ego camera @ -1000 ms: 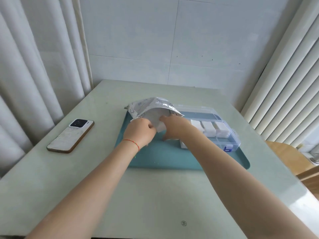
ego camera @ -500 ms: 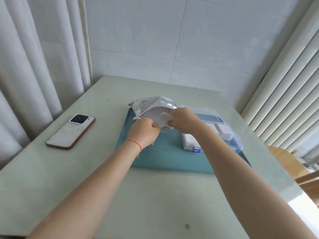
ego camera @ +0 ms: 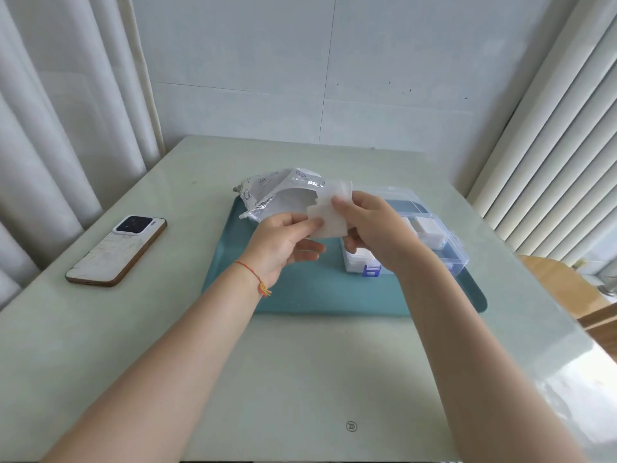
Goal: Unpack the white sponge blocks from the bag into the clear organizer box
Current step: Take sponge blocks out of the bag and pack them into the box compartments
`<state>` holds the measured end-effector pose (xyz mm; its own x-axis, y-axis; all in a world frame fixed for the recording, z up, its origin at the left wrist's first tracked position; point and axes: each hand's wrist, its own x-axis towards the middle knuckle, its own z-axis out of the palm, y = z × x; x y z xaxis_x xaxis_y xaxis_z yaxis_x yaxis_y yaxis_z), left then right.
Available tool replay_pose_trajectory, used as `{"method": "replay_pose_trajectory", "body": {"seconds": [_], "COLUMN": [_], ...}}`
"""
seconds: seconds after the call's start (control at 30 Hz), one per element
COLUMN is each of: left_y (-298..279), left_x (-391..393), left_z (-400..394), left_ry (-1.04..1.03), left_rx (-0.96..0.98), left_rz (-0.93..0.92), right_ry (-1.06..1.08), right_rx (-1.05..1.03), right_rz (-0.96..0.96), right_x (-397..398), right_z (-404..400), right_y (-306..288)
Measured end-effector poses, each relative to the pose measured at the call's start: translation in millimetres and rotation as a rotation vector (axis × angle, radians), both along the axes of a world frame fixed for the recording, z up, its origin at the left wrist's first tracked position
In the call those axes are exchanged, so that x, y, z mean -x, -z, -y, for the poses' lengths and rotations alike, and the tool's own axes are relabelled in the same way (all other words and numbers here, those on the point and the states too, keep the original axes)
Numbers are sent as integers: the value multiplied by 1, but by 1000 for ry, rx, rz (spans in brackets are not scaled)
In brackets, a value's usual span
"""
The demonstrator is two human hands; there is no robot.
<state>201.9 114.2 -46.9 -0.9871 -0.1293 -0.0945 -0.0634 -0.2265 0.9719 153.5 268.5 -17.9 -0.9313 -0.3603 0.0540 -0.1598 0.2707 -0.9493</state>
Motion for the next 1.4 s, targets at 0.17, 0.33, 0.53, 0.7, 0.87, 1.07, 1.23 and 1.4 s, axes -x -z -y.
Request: {"method": "replay_pose_trajectory", "body": {"seconds": [0.17, 0.33, 0.53, 0.7, 0.87, 1.07, 1.23, 1.4], "left_y": [5, 8, 8, 5, 6, 6, 4, 1], "left_x": [-5, -5, -7, -10, -9, -11, -10, -9], "left_z": [10, 14, 17, 18, 16, 16, 18, 17], "left_ry": [36, 22, 139, 233, 145, 149, 205, 210], "left_rx": [25, 61, 111, 44, 158, 192, 49, -43], "left_rz": [26, 52, 59, 73, 94, 113, 94, 122], "right_ry": [113, 126, -122, -126, -101, -224, -101, -56], "right_rx": [-40, 14, -135, -244, -169, -27, -373, -414], "right_rz": [-27, -73, -47, -49, -107, -30, -130, -211], "right_x": [-7, -10, -18, -15, -17, -16, -15, -9], "right_z": [-5, -15, -14, -15, -18, -26, -13, -11], "right_y": [5, 0, -2, -1, -5, -9, 2, 8]}}
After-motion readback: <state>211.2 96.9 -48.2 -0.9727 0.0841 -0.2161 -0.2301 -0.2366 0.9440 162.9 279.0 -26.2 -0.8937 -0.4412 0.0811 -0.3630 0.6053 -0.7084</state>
